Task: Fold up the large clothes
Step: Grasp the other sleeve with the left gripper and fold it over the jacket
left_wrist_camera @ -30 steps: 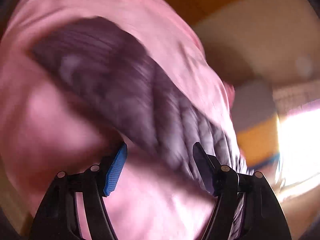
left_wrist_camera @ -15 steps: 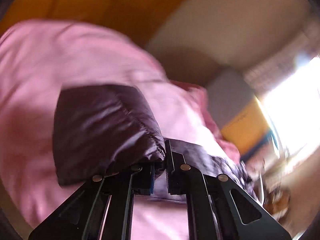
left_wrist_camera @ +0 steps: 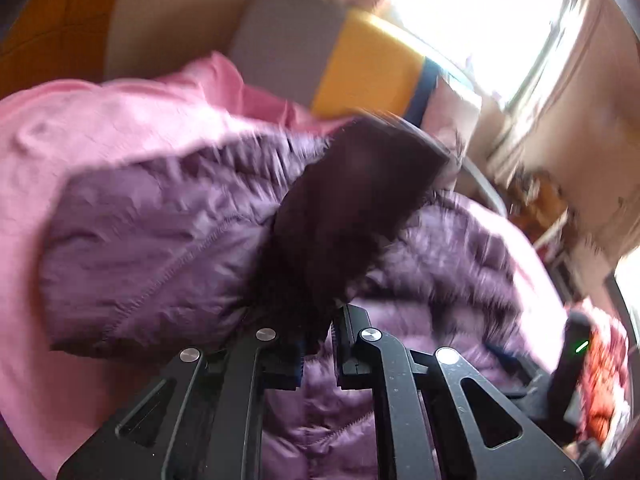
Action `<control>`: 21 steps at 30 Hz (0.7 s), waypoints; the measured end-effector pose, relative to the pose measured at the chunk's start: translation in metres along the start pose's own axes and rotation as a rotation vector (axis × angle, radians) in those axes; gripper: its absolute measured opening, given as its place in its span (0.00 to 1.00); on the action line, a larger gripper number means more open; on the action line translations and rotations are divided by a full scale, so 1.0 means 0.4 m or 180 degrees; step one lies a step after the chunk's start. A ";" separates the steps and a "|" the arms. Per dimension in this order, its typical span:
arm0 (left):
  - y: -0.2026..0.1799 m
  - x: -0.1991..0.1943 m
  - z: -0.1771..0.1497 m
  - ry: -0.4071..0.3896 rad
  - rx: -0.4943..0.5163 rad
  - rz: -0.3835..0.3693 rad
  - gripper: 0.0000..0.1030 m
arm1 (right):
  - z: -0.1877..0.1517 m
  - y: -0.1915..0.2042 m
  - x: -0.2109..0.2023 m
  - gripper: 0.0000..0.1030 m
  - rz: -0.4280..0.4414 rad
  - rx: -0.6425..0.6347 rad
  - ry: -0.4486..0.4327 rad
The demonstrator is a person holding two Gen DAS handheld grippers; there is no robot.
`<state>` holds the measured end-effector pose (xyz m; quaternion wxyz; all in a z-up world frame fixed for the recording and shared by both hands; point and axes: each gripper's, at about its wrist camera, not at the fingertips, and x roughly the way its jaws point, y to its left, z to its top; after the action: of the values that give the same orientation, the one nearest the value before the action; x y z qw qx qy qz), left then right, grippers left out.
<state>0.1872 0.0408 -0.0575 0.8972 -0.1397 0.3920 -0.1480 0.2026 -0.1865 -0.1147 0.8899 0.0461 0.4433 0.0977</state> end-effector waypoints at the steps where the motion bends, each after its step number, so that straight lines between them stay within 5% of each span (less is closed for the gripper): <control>1: -0.002 0.021 -0.025 0.0112 -0.0003 0.0001 0.13 | 0.002 -0.001 -0.003 0.98 0.0021 -0.0010 0.0008; 5: -0.005 0.057 -0.031 0.0143 0.0117 0.0081 0.21 | 0.021 -0.016 -0.027 0.92 0.0260 0.0090 0.0024; 9: -0.007 0.047 -0.047 0.0114 0.0154 0.0036 0.35 | 0.074 -0.032 -0.066 0.86 0.0900 0.0516 -0.0110; 12: -0.023 0.044 -0.036 0.0099 0.0201 0.0062 0.38 | 0.127 0.006 -0.061 0.86 0.1347 0.0645 -0.0104; 16: -0.024 0.026 -0.036 0.0090 0.0227 0.0064 0.42 | 0.182 0.095 0.008 0.84 0.1546 0.0595 0.0137; 17: -0.024 0.022 -0.038 0.0083 0.0231 0.0054 0.45 | 0.191 0.122 0.035 0.74 0.1594 0.0565 0.0254; 20: -0.016 0.000 -0.044 0.0060 0.0204 0.0039 0.62 | 0.206 0.203 0.082 0.15 0.1456 0.0299 0.0486; 21: -0.012 -0.014 -0.048 0.0035 0.0178 0.0028 0.69 | 0.212 0.224 0.078 0.12 0.1355 0.0193 0.0467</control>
<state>0.1687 0.0361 -0.0646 0.8993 -0.1120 0.3931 -0.1557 0.2769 -0.0918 -0.0729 0.8128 0.1581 0.4898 0.2730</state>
